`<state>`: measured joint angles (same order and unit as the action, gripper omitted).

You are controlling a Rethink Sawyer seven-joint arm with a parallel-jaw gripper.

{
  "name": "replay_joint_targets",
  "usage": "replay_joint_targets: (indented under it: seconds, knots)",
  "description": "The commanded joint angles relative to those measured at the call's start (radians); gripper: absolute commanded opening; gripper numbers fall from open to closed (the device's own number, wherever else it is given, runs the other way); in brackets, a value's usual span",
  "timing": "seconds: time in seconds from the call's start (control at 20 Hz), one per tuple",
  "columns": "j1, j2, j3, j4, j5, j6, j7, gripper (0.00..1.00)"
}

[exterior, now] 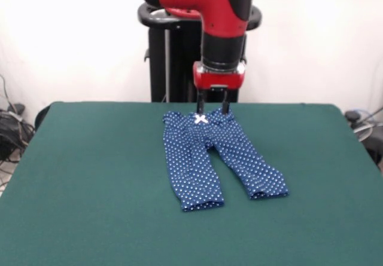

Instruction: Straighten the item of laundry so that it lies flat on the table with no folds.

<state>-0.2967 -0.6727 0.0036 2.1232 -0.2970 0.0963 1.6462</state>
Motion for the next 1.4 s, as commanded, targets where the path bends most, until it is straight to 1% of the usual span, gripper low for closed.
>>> replay_joint_targets:
  seconds: [0.05,0.15,0.3,0.6,0.85,0.95,1.15,1.4]
  knots:
    - [0.030,-0.089,0.077,-0.085,0.049,0.037,0.137,1.00]
    - [0.023,-0.094,0.086,-0.119,0.068,0.068,0.134,1.00]
    - [0.035,-0.099,0.078,-0.192,0.099,0.150,0.122,1.00]
    - [0.065,-0.057,0.051,-0.316,0.139,0.245,0.123,1.00]
    - [0.058,-0.046,0.068,-0.371,0.169,0.308,0.121,1.00]
    - [0.057,-0.042,0.074,-0.378,0.174,0.315,0.120,1.00]
    - [0.078,-0.040,0.054,-0.410,0.172,0.346,0.124,1.00]
    - [0.087,-0.051,0.037,-0.404,0.167,0.345,0.133,1.00]
